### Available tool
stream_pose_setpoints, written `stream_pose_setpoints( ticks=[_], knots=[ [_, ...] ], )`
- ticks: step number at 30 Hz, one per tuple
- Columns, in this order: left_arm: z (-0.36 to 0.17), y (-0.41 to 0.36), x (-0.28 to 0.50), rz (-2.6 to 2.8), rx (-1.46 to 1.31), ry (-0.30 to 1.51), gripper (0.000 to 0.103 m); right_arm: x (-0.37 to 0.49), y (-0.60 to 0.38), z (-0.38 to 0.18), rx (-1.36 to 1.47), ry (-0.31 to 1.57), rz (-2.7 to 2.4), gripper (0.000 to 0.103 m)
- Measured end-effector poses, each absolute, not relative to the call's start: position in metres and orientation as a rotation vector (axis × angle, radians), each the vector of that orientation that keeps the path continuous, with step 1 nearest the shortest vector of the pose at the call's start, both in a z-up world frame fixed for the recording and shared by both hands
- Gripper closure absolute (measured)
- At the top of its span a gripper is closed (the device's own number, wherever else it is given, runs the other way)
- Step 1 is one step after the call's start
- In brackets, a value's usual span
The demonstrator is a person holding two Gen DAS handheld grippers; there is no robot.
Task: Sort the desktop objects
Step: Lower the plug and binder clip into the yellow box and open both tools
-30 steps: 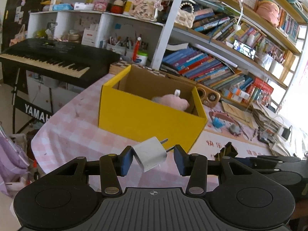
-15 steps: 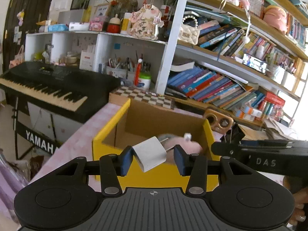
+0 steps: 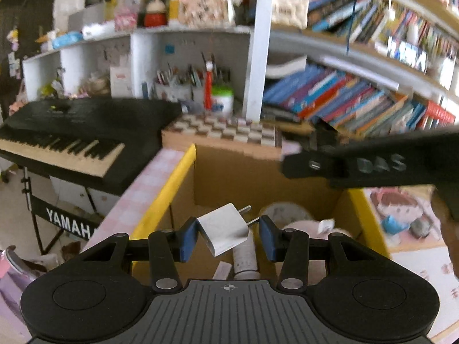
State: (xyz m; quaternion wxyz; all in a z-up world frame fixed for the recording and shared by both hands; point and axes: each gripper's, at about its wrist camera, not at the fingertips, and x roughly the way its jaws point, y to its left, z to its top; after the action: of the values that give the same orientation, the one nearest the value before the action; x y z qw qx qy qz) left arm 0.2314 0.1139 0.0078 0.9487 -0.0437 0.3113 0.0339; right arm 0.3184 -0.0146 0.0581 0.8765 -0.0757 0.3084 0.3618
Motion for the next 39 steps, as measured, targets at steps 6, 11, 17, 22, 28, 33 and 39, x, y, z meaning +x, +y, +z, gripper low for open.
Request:
stream_pose_setpoints(
  ticks=[6,11,17,22,28,33,39],
  knots=[
    [-0.016,0.114,0.261,0.047,-0.047,0.76,0.058,0.364,0.032,0.026,-0.272,0.815,0.816,0.065],
    [-0.028,0.112,0.276,0.023,-0.02,0.844,0.058,0.39,0.066,-0.006,-0.371,0.963,0.853,0.065],
    [-0.037,0.112,0.284,-0.005,-0.037,0.914,0.058,0.399,0.088,-0.03,-0.491,1.039,0.888,0.065],
    [-0.038,0.113,0.285,-0.013,-0.041,0.935,0.058,0.401,0.098,-0.04,-0.532,1.066,0.896,0.065],
    [-0.038,0.114,0.288,-0.013,-0.05,0.936,0.058,0.405,0.096,-0.044,-0.529,1.085,0.885,0.065],
    [-0.033,0.112,0.284,-0.007,-0.046,0.907,0.056,0.404,0.095,-0.041,-0.514,1.062,0.87,0.062],
    [-0.019,0.108,0.272,0.007,-0.022,0.834,0.054,0.394,0.084,-0.02,-0.464,1.007,0.861,0.059]
  ],
)
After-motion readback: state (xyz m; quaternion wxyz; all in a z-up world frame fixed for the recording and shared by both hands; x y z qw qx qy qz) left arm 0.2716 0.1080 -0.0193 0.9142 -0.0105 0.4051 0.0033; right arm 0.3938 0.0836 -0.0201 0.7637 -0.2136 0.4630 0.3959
